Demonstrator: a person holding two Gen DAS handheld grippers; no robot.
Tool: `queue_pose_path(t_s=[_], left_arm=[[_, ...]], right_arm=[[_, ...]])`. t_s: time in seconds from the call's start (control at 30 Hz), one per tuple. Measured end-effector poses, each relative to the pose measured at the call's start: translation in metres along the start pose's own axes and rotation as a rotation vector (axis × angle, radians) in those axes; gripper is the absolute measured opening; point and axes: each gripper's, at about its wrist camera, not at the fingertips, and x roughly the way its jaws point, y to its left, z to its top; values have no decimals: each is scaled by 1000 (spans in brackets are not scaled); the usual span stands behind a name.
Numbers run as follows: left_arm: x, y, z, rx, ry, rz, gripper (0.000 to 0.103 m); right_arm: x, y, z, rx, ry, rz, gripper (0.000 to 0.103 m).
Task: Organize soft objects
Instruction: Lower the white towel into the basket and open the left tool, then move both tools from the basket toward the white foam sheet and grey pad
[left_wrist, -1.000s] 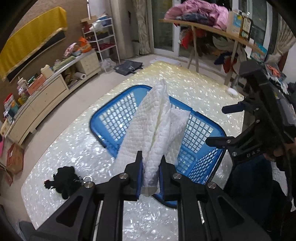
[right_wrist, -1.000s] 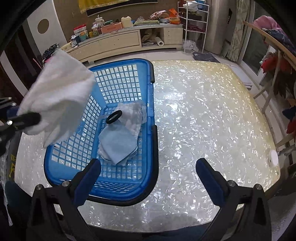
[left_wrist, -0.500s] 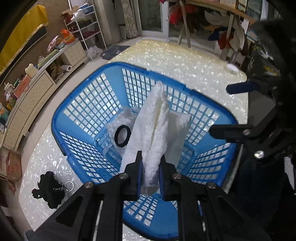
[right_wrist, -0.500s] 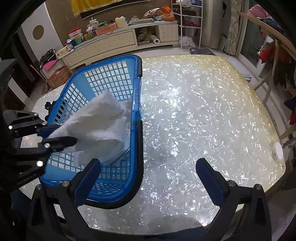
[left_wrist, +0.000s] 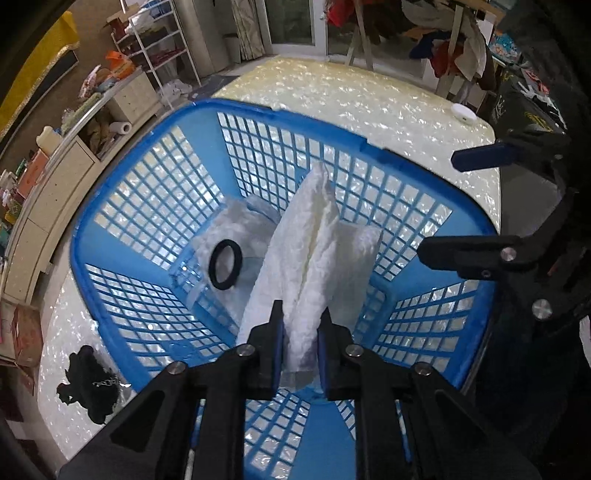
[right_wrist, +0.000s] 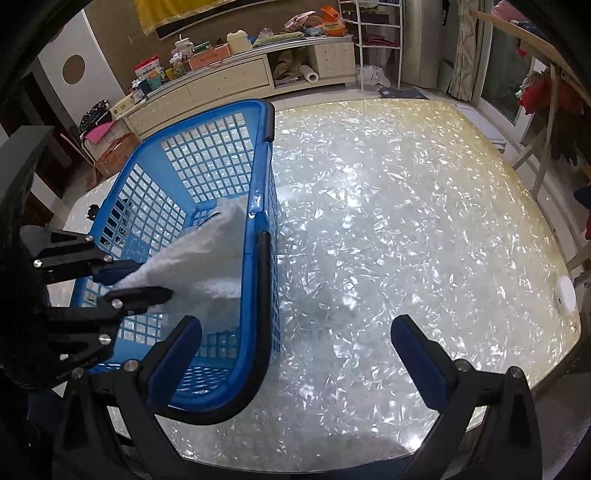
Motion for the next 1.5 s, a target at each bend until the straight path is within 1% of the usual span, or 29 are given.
queue_pose_path(t_s=[0.07, 0.13, 0.17, 0.23, 0.33, 0.4, 0.57, 0.63, 0.7, 0.8, 0.83, 1.0, 1.13, 1.27, 1.5], left_arm=[[6, -2, 0, -5, 15, -6, 22], [11, -2, -1, -20, 27, -16, 38], [11, -1, -1, -25, 25, -18, 41], [11, 2, 0, -37, 18, -8, 52], [5, 9, 1, -55, 9, 6, 54], [0, 10, 0, -54, -1, 1, 55], [-18, 14, -6, -70, -25, -15, 64], [-27, 17, -11, -90, -48, -21, 76], [-37, 22, -17, -112, -71, -32, 82], [-56, 30, -27, -153, -110, -33, 83], [-62, 32, -31, -166, -125, -32, 88], [-89, 44, -51, -231, -183, -34, 103], [-106, 52, -72, -278, -223, 4, 103], [-117, 62, -96, -310, -227, 66, 103], [-139, 86, -143, -386, -250, 103, 103]], right_arm=[[-1, -1, -1, 4, 0, 1, 103], [-3, -2, -1, 8, -1, 3, 103], [-4, -3, -2, 12, -2, 1, 103], [-6, -5, -3, 19, -4, 4, 103], [-9, -7, -5, 30, -5, 4, 103], [-12, -7, -5, 33, -6, 2, 103], [-20, -1, -3, 26, -21, 1, 103], [-25, 4, -2, 19, -29, -1, 103], [-30, 10, -1, 11, -38, -6, 103], [-39, 21, 1, -7, -53, -4, 103], [-40, 25, 1, -12, -57, -3, 103], [-52, 51, 3, -54, -76, 6, 103], [-52, 74, 4, -93, -79, 12, 103], [-50, 103, 6, -141, -73, 30, 103], [-38, 154, 9, -222, -56, 48, 103]])
